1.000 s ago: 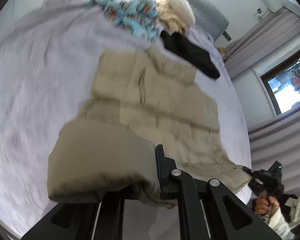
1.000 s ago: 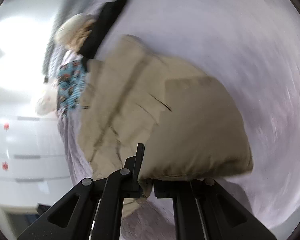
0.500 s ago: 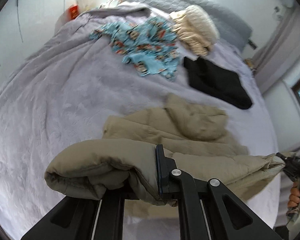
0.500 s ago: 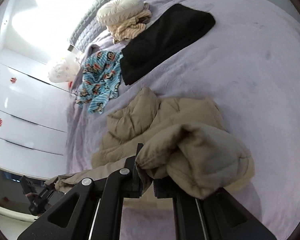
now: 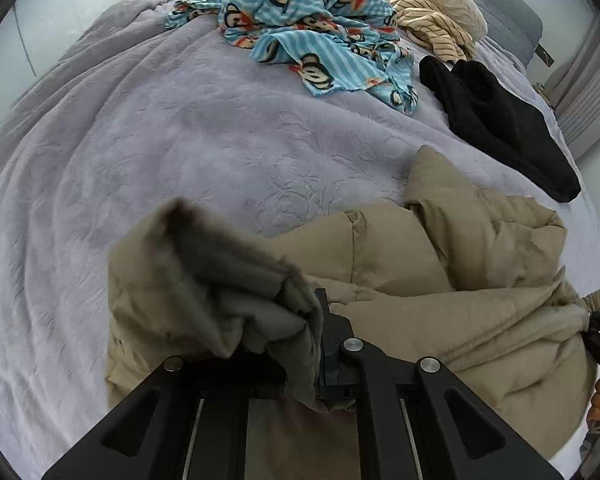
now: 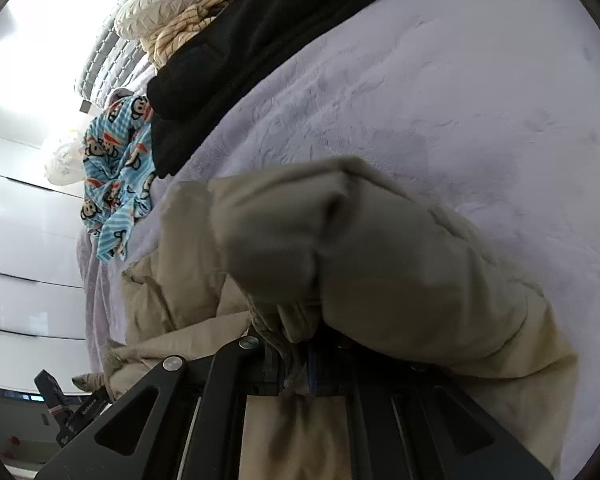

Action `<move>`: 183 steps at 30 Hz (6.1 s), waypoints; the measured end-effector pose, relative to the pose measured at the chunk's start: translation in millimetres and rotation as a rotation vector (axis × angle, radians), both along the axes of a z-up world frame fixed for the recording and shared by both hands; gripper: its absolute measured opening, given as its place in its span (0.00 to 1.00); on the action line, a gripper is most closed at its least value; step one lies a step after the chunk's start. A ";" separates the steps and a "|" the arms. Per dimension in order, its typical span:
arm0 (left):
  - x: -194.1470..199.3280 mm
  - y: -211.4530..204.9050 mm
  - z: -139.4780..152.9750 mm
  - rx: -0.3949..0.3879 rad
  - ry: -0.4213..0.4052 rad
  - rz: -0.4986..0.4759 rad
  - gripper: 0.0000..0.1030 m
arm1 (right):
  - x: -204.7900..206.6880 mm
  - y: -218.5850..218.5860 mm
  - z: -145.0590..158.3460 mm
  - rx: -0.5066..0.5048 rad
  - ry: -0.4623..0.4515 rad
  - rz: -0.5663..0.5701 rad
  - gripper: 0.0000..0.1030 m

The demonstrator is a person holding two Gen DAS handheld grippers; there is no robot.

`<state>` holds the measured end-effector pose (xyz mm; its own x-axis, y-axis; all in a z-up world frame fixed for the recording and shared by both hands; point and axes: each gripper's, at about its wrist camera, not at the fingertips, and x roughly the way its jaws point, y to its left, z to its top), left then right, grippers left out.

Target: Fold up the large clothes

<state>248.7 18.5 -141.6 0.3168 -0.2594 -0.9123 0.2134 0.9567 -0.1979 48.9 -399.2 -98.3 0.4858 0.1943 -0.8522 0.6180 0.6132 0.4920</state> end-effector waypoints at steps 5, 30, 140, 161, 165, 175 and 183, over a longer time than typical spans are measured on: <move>-10.1 -2.5 -0.6 0.021 -0.072 -0.036 0.12 | 0.6 -2.7 -5.6 -0.001 -0.018 0.014 0.09; 14.8 -2.5 -25.4 0.153 -0.188 0.038 0.42 | 5.9 -8.4 0.7 -0.341 0.076 0.118 0.04; -106.7 77.2 -52.7 -0.462 0.171 0.381 0.28 | -141.9 38.9 -58.2 0.441 -0.155 -0.250 0.92; -241.0 103.0 39.6 -0.417 0.003 0.148 0.16 | -223.5 45.7 -18.0 0.517 -0.163 -0.148 0.21; -281.9 124.5 27.5 -0.401 0.075 0.124 0.16 | -259.3 57.7 -15.4 0.508 -0.141 -0.149 0.21; -335.6 176.6 4.0 -0.257 0.214 0.097 0.40 | -333.6 75.0 -26.6 0.501 -0.053 -0.282 0.33; -335.4 237.4 41.8 -0.170 0.114 0.115 0.43 | -342.9 63.8 4.3 0.367 0.013 -0.348 0.46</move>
